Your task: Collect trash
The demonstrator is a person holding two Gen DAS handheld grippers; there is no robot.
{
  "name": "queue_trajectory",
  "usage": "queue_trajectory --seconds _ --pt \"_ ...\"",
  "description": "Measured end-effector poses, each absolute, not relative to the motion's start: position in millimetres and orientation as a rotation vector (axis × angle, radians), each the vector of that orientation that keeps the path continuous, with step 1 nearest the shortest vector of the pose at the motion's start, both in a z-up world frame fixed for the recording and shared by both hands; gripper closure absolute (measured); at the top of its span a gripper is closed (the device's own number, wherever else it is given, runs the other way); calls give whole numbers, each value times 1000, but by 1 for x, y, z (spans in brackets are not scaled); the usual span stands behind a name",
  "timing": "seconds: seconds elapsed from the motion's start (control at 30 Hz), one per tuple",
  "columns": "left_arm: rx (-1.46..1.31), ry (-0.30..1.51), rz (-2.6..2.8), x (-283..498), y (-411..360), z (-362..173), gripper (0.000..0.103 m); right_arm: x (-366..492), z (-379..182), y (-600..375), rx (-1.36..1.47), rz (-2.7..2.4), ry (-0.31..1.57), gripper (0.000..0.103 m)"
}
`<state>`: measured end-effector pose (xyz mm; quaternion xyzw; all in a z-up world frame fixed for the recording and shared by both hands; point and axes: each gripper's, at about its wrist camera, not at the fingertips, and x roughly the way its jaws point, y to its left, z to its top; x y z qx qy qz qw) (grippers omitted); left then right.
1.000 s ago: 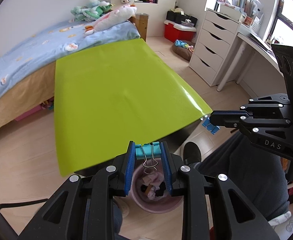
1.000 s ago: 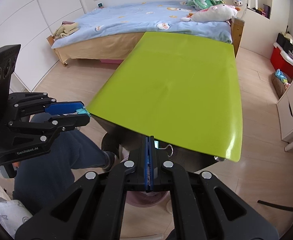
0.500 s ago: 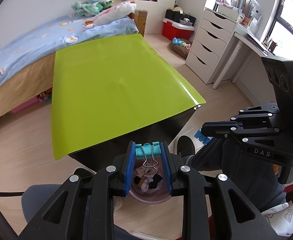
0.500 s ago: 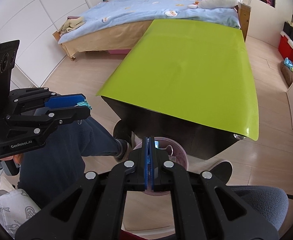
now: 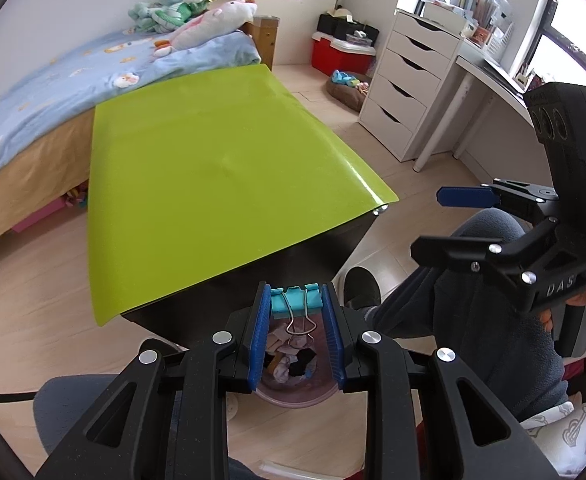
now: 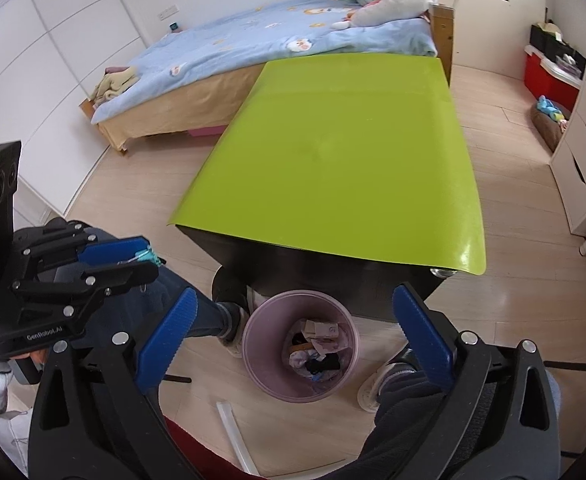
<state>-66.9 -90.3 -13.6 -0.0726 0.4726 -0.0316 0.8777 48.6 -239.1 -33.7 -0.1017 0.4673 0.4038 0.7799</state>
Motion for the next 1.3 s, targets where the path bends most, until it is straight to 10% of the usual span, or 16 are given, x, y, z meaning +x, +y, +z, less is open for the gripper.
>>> queue_trajectory --seconds 0.03,0.1,0.3,1.3 --pt "-153 989 -71 -66 -91 -14 70 51 -33 -241 -214 869 1010 6" --pt "-160 987 -76 -65 -92 -15 26 52 -32 -244 -199 862 1007 5" --pt "-171 990 -51 -61 -88 -19 8 51 -31 -251 -185 853 1003 4" --pt "-217 809 34 -38 -32 60 6 79 54 -204 -222 851 804 3"
